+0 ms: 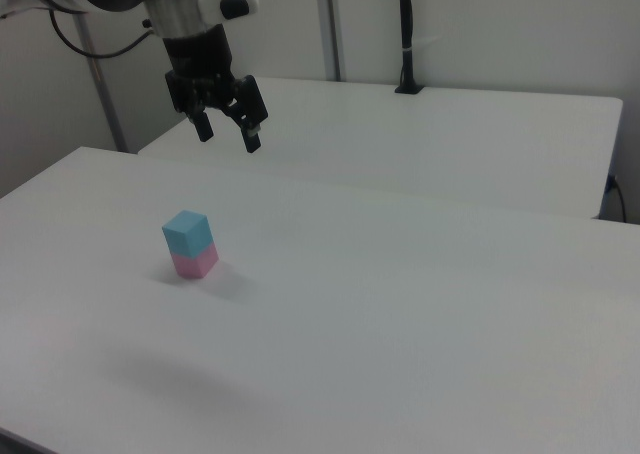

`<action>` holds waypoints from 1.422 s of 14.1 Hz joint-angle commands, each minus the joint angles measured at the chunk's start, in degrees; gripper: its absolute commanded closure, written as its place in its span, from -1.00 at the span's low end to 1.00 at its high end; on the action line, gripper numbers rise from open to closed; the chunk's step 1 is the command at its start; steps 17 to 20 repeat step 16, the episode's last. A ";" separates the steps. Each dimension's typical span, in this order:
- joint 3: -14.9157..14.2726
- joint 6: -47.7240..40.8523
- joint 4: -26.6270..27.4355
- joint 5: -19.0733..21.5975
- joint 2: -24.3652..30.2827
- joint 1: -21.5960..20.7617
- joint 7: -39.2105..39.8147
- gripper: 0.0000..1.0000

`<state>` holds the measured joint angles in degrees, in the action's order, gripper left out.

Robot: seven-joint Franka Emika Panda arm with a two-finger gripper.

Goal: Put blue cube on pink cube

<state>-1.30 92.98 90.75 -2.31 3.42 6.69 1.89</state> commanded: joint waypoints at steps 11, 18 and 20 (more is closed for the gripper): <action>-1.25 -1.40 0.56 0.55 0.97 -0.54 8.21 -1.00; -1.25 -1.05 0.56 1.34 0.62 -0.89 7.69 -1.00; -1.25 -1.05 0.56 1.34 0.62 -0.89 7.69 -1.00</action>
